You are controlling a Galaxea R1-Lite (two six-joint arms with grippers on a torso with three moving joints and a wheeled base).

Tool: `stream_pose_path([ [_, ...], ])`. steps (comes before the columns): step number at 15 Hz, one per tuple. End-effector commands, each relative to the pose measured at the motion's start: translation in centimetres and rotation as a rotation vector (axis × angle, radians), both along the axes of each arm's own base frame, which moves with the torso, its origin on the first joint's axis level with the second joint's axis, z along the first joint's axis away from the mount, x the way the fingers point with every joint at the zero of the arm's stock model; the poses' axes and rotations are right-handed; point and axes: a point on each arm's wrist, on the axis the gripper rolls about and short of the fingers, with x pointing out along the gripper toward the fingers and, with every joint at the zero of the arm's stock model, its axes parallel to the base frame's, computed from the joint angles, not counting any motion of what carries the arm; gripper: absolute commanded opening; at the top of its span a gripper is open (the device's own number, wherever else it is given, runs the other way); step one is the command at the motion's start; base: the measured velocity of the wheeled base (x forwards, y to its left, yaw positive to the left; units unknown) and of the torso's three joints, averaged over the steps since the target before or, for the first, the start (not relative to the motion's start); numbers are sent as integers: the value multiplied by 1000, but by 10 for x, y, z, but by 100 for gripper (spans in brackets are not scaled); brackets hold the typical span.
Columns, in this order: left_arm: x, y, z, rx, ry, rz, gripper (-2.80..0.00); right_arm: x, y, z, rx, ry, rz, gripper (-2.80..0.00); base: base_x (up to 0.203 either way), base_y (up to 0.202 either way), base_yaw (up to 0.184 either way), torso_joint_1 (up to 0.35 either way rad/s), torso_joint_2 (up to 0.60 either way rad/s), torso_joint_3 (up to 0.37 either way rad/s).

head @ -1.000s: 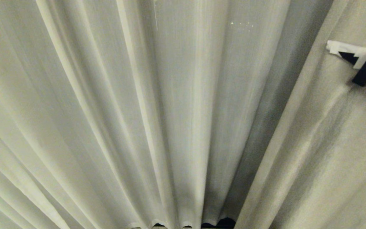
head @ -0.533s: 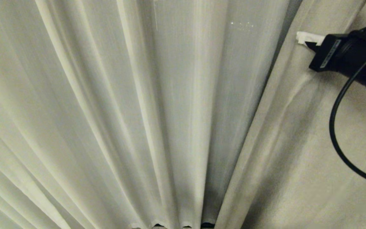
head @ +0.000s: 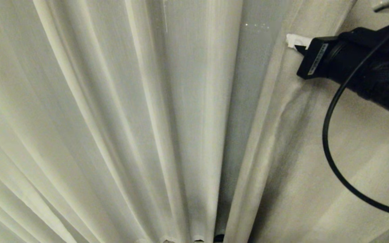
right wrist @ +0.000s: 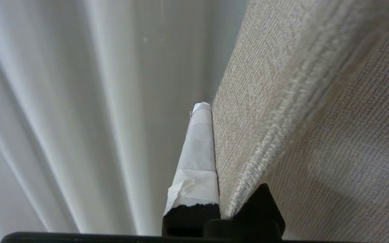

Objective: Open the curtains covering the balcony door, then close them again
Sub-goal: Close the outer curtains on both sides

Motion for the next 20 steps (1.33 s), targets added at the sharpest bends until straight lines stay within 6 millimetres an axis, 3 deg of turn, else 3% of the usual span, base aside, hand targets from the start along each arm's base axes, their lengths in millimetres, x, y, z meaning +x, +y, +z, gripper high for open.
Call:
stream_pose_path([
  [1,0,0,0,0,-1,-1,-280,4,9,-5,-16,-8,12,-280,0,0,0,0,0,0],
  [8,0,0,0,0,-1,0,-280,-6,1,3,-3,-25,12,-280,0,0,0,0,0,0],
  [9,0,0,0,0,-1,-1,-280,-9,-2,5,1,-31,10,0,0,0,0,0,0,0],
  [15,0,0,0,0,-1,-1,-280,-25,-18,12,16,-51,-4,0,0,0,0,0,0,0],
  [20,0,0,0,0,-1,0,-280,-49,-53,2,-3,-24,-76,0,0,0,0,0,0,0],
])
